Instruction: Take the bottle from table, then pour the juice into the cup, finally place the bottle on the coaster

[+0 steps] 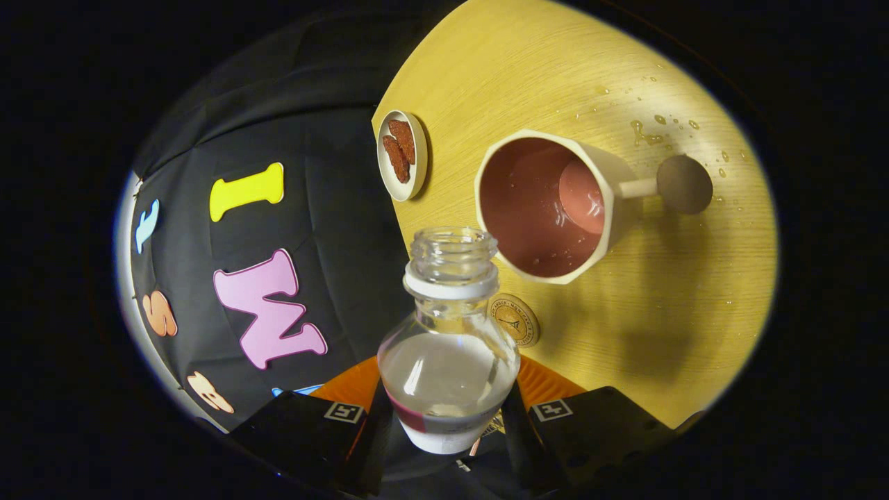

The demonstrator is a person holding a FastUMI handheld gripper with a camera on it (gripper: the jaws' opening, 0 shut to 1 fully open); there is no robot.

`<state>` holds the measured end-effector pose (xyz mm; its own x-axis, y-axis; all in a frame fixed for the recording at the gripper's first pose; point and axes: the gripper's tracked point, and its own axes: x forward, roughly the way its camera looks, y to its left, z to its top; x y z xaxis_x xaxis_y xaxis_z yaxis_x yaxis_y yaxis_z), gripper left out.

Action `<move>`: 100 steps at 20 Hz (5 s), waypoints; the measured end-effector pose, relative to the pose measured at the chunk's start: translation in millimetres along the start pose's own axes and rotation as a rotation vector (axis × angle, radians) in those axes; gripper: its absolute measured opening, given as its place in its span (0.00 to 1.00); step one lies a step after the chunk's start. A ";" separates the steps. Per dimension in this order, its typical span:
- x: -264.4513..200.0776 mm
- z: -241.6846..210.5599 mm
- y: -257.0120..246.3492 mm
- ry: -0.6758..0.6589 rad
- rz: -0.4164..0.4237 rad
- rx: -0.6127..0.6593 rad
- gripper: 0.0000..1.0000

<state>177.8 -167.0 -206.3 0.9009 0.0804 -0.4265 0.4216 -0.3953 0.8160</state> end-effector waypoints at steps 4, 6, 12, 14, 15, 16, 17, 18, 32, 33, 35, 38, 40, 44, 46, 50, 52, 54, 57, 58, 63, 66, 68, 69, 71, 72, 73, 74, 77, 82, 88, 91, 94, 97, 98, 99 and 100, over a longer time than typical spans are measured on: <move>0.4 2.1 5.1 0.025 0.000 0.088 0.72; -1.4 3.0 7.9 0.027 0.005 0.134 0.72; -1.4 2.2 9.0 0.047 -0.016 0.228 0.73; -2.0 1.7 12.4 0.050 -0.014 0.251 0.72; -2.1 2.0 12.9 0.052 -0.015 0.263 0.73; -0.9 2.0 13.7 0.055 -0.016 0.277 0.73; 0.7 2.0 14.7 0.058 -0.017 0.292 0.73; 1.6 1.4 13.6 0.063 -0.020 0.307 0.73; 1.7 8.7 30.4 0.075 -0.006 0.500 0.73; 1.9 9.8 30.6 0.076 -0.008 0.513 0.73; 2.7 5.3 30.5 0.093 -0.020 0.543 0.73; 4.3 -0.9 30.2 0.115 -0.039 0.579 0.73; 4.5 -1.5 30.7 0.117 -0.036 0.591 0.73; 3.0 2.7 35.1 0.118 -0.027 0.634 0.73; 0.8 4.9 37.5 0.124 -0.020 0.647 0.73; 0.3 0.2 38.2 0.142 -0.037 0.672 0.73; -0.2 -0.5 39.4 0.147 -0.038 0.688 0.73; -0.2 -0.4 39.6 0.146 -0.040 0.687 0.73; -2.2 0.9 39.8 0.145 -0.043 0.687 0.73; -3.4 1.5 40.7 0.144 -0.042 0.688 0.73; -4.7 3.3 39.2 0.134 -0.052 0.691 0.73; -5.7 5.6 39.5 0.129 -0.051 0.692 0.73; -5.0 8.9 39.1 0.114 -0.061 0.695 0.73; -4.5 10.5 40.4 0.109 -0.057 0.699 0.73; -4.9 11.8 42.8 0.106 -0.052 0.705 0.73; -5.0 11.7 42.0 0.104 -0.052 0.701 0.73; -5.0 11.9 41.1 0.101 -0.052 0.695 0.73; -4.5 12.1 39.9 0.099 -0.049 0.687 0.73; -4.5 7.7 37.8 0.092 -0.033 0.659 0.73; -14.2 6.7 40.0 0.039 0.031 0.549 0.73; -11.9 8.5 29.0 -0.038 0.095 0.318 0.73; -15.4 -1.6 11.3 -0.059 0.101 0.111 0.73; -24.6 -25.5 -5.0 -0.026 0.094 -0.118 0.72; -39.2 -47.1 -16.3 -0.009 0.112 -0.446 0.73; -44.9 -53.6 -23.9 -0.005 0.106 -0.554 0.73; -52.0 -55.4 -32.5 -0.011 0.089 -0.671 0.72; -57.9 -55.5 -40.2 -0.018 0.077 -0.799 0.72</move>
<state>114.4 -105.1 -192.8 0.9315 0.0618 -0.3583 0.3108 0.3761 0.8729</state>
